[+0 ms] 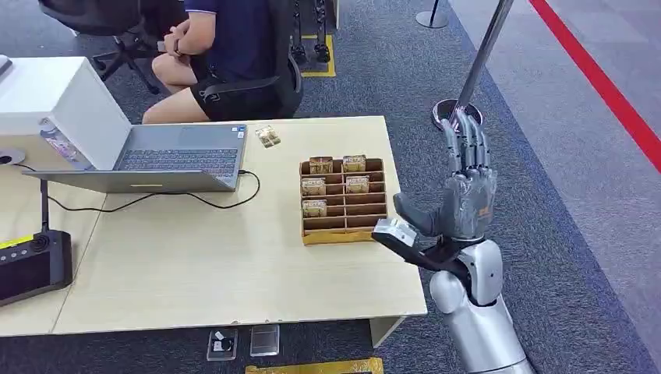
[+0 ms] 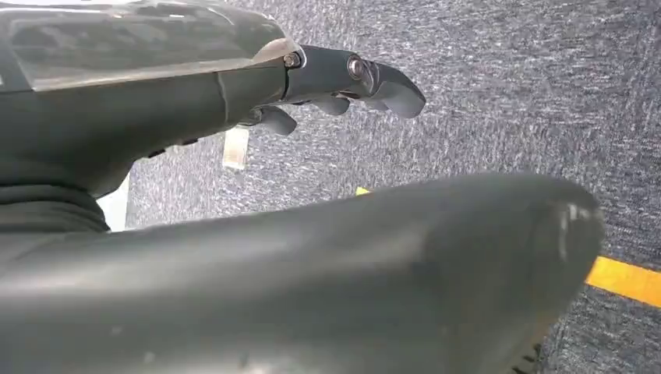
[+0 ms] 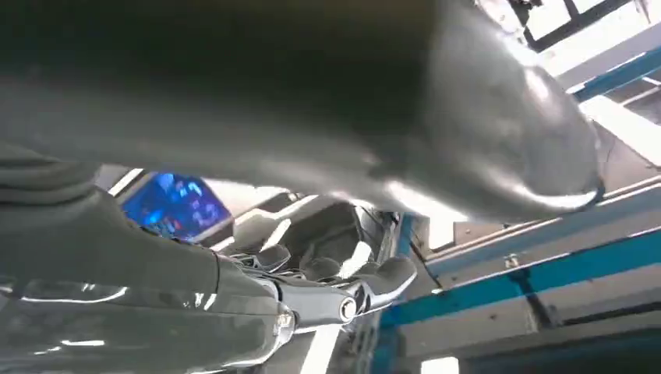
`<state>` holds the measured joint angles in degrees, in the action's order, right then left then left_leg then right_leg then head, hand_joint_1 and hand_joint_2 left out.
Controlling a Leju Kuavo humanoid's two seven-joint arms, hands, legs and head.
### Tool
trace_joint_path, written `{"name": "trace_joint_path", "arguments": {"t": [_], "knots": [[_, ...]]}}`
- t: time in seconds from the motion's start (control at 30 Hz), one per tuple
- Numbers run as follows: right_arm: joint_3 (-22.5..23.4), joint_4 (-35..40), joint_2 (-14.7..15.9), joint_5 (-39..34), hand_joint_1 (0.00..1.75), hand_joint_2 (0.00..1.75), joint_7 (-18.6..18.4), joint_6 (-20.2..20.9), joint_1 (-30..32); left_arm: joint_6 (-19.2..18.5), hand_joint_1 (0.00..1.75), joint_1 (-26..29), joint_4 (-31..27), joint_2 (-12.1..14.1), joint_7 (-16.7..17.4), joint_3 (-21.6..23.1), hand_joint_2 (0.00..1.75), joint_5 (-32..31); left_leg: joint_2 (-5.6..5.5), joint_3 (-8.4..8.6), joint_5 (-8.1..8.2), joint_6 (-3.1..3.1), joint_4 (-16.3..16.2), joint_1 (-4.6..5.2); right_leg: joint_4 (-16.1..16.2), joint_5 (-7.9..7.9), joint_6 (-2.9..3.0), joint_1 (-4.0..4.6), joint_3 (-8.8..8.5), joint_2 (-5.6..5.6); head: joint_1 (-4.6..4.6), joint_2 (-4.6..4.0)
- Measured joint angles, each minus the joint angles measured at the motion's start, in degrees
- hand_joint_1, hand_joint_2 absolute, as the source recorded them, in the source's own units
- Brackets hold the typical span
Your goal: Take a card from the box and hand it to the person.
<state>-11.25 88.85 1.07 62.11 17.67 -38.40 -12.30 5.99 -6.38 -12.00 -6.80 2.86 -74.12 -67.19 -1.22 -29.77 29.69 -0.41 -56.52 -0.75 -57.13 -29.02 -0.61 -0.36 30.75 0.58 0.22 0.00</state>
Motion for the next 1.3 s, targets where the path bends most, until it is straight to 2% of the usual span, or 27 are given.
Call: {"name": "trace_joint_path", "arguments": {"t": [0.1, 0.13, 0.23, 0.43, 0.63, 1.07, 1.3], "knots": [[-0.83, -0.02, 0.07, 6.31, 0.0, 0.0, -3.53, -0.15, 0.01, -0.09, 0.0, 0.01, 0.0, -0.07, 0.0, 0.0, 0.0, -0.09, 0.0, 0.0, 0.0, 0.0, 0.0, 0.0, 0.0, 0.0, 0.0, 0.0, 0.0, 0.0, 0.02, 0.0], [-1.18, -0.07, 0.09, 7.76, 0.0, 1.75, -4.65, -0.09, 0.0, -0.09, 0.0, 0.01, 0.0, -0.11, 0.0, 0.02, 0.0, -0.09, 0.0, 0.0, 0.0, 0.0, 0.0, 0.0, 0.0, 0.0, 0.0, 0.0, 0.0, 0.0, 0.0, 0.0], [-1.84, -0.33, 0.2, 9.48, 0.0, 1.75, -6.94, 0.57, -0.04, -0.11, 0.0, 0.02, 0.0, -0.24, 0.0, 0.02, 0.0, -0.09, 0.0, -0.01, 0.0, 0.0, 0.01, 0.0, 0.0, 0.0, 0.0, 0.0, 0.0, 0.0, -0.02, 0.0], [-3.61, -1.83, 1.24, 10.53, 0.0, 1.75, -14.73, 8.91, -1.7, -0.37, 0.0, 0.05, 0.02, -0.33, 0.0, 0.02, 0.0, -0.09, 0.0, -0.01, 0.0, 0.0, 0.01, 0.0, 0.0, 0.0, 0.0, 0.0, 0.0, 0.0, 0.02, 0.0], [-4.68, -3.21, 1.86, 11.14, 0.0, 1.75, -19.38, 14.08, -2.77, -0.55, 0.0, 0.03, 0.02, -0.37, 0.0, 0.02, 0.0, -0.09, -0.01, -0.02, 0.0, 0.0, 0.01, 0.0, 0.0, 0.0, 0.0, 0.0, 0.0, -0.01, -0.02, 0.0], [-7.35, -7.87, 2.6, 11.62, 0.0, 1.75, -23.94, 22.29, -8.13, -0.94, 0.0, 0.04, 0.17, -0.48, 0.17, 0.07, 0.0, -0.59, 0.0, -0.02, -0.01, -0.01, 0.01, 0.0, -0.02, 0.0, 0.0, 0.0, 0.0, 0.0, 0.0, 0.0], [-9.99, -13.29, 1.22, 11.53, 0.0, 1.75, -25.3, 26.29, -13.29, -1.11, 0.0, -0.03, 0.24, -0.48, 0.2, 0.11, 0.0, -1.14, 0.0, -0.02, -0.02, -0.01, 0.01, 0.0, -0.06, 0.0, 0.0, 0.0, 0.0, 0.0, -0.04, 0.0]]}}
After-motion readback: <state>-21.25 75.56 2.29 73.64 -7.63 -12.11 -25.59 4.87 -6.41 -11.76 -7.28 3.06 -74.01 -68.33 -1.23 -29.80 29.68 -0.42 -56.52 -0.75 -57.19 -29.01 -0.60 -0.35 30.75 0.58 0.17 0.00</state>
